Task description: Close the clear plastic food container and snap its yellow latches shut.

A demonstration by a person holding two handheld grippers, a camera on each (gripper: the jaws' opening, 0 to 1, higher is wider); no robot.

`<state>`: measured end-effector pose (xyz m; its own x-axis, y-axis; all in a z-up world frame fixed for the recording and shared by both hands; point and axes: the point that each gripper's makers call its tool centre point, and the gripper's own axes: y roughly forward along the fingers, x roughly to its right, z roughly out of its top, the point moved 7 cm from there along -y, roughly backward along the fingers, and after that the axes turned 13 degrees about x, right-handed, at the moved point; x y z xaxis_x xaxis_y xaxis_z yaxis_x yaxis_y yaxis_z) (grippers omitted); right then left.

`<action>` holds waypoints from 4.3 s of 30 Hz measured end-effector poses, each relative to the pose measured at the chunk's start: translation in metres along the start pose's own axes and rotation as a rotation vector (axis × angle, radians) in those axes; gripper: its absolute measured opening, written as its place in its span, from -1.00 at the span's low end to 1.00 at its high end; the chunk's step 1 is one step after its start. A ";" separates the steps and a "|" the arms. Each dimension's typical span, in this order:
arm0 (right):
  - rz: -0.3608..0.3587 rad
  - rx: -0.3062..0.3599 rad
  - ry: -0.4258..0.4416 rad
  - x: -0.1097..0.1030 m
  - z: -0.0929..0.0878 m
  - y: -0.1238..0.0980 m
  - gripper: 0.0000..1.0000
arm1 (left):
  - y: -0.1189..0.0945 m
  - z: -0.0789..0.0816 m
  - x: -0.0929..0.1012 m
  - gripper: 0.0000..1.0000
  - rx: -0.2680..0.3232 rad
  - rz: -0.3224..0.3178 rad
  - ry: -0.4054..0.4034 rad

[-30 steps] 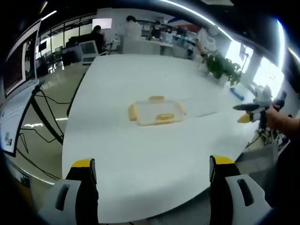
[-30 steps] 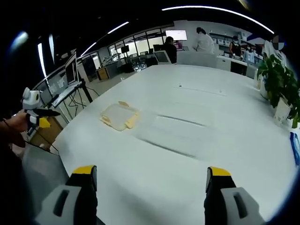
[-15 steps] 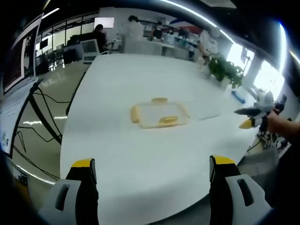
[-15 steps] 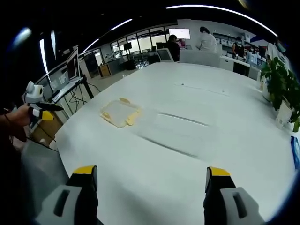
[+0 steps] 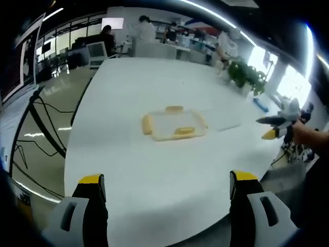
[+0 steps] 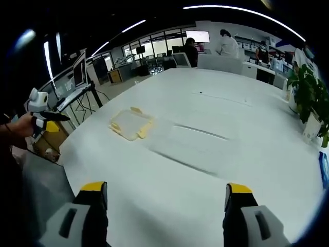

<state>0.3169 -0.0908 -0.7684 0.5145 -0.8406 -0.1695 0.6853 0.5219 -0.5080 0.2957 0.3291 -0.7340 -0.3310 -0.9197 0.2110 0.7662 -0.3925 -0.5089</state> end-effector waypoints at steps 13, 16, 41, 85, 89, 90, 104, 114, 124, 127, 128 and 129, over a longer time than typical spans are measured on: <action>0.023 -0.005 -0.032 -0.003 0.011 0.014 0.87 | 0.012 0.000 -0.010 0.97 -0.013 -0.002 -0.012; 0.027 -0.004 -0.035 -0.003 0.015 0.019 0.87 | 0.014 0.001 -0.013 0.96 -0.011 -0.002 -0.014; 0.079 0.035 -0.072 -0.022 0.043 0.066 0.78 | 0.035 0.014 -0.044 0.95 -0.043 -0.005 0.039; 0.195 0.070 -0.213 -0.033 0.106 0.159 0.67 | 0.105 0.064 -0.073 0.87 -0.044 -0.078 0.162; 0.197 0.076 -0.229 -0.032 0.112 0.166 0.69 | 0.110 0.065 -0.074 0.87 -0.049 -0.084 0.173; 0.200 0.076 -0.236 -0.032 0.114 0.169 0.68 | 0.112 0.066 -0.074 0.87 -0.051 -0.085 0.175; 0.263 0.072 -0.343 -0.027 0.119 0.174 0.58 | 0.129 0.074 -0.069 0.84 -0.052 -0.134 0.213; 0.354 0.001 -0.443 -0.028 0.109 0.180 0.54 | 0.150 0.071 -0.058 0.76 -0.100 -0.301 0.404; 0.507 -0.078 -0.567 -0.037 0.100 0.182 0.54 | 0.158 0.062 -0.037 0.62 -0.218 -0.595 0.553; 0.554 -0.091 -0.565 -0.041 0.097 0.181 0.56 | 0.159 0.063 -0.031 0.58 -0.219 -0.679 0.562; 0.571 -0.099 -0.578 -0.041 0.097 0.180 0.55 | 0.159 0.061 -0.034 0.58 -0.256 -0.678 0.661; 0.578 -0.101 -0.582 -0.042 0.096 0.180 0.55 | 0.161 0.060 -0.034 0.59 -0.272 -0.688 0.694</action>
<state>0.4684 0.0526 -0.7715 0.9755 -0.2189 0.0232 0.1949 0.8101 -0.5529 0.4632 0.2973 -0.7730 -0.9663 -0.2538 0.0424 0.1662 -0.7412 -0.6504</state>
